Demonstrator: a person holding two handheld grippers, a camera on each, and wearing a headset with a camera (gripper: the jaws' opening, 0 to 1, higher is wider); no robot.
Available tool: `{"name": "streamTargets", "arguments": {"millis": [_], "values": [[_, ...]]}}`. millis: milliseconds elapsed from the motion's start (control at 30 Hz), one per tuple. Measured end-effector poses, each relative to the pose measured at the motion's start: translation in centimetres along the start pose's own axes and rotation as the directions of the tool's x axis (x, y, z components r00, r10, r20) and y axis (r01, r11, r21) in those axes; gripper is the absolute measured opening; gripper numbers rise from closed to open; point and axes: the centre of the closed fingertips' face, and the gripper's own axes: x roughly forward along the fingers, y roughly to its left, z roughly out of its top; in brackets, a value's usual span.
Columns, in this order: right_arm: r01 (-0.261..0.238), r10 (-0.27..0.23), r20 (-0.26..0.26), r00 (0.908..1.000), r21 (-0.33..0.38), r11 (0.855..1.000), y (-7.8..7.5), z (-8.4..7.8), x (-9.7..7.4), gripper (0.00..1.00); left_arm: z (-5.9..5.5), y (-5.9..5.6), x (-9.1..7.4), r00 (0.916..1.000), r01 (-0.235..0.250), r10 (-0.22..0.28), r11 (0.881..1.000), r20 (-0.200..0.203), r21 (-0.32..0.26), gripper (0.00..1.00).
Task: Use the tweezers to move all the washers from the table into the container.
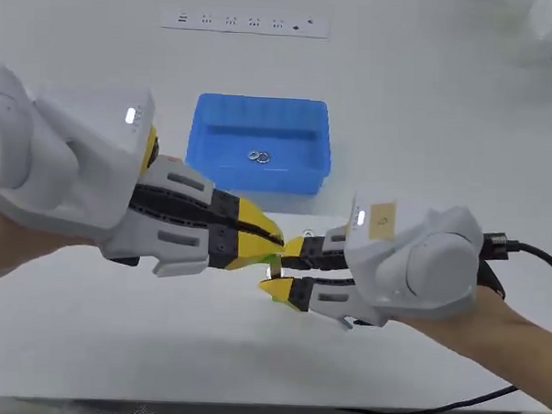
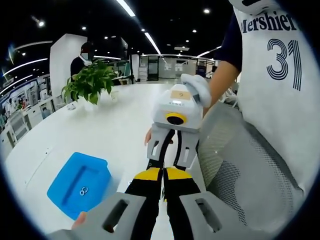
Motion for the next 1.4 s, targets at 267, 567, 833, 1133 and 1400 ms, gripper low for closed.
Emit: {"name": "streamTargets", "arguments": {"millis": [267, 567, 833, 1133, 1400], "values": [[0.018, -0.018, -0.002, 0.9998, 0.015, 1.000, -1.0, -0.3, 0.2, 0.15, -0.1, 0.8, 0.3, 1.0000, -0.001, 0.001, 1.000, 0.000, 0.007, 0.06], [0.011, -0.011, -0.006, 0.9999, 0.022, 1.000, -1.1, -0.6, 0.7, 0.15, -0.5, 0.9, 0.5, 0.9999, 0.007, -0.007, 1.000, -0.014, 0.015, 0.06], [0.016, -0.016, -0.015, 0.9998, 0.020, 1.000, -1.2, -1.0, 0.7, 0.15, -0.8, 0.8, 0.8, 0.9998, 0.008, -0.007, 0.999, -0.018, 0.032, 0.06], [0.010, -0.009, -0.020, 0.9998, 0.026, 1.000, -1.1, -1.3, 1.0, 0.15, -1.4, 0.7, 0.9, 0.9991, 0.013, -0.011, 0.999, -0.042, 0.038, 0.06], [0.014, -0.014, -0.020, 0.9997, 0.034, 0.999, -1.1, -1.5, 0.7, 0.16, -1.6, 0.7, 1.3, 0.9996, 0.003, -0.003, 1.000, -0.029, 0.027, 0.06]]}}
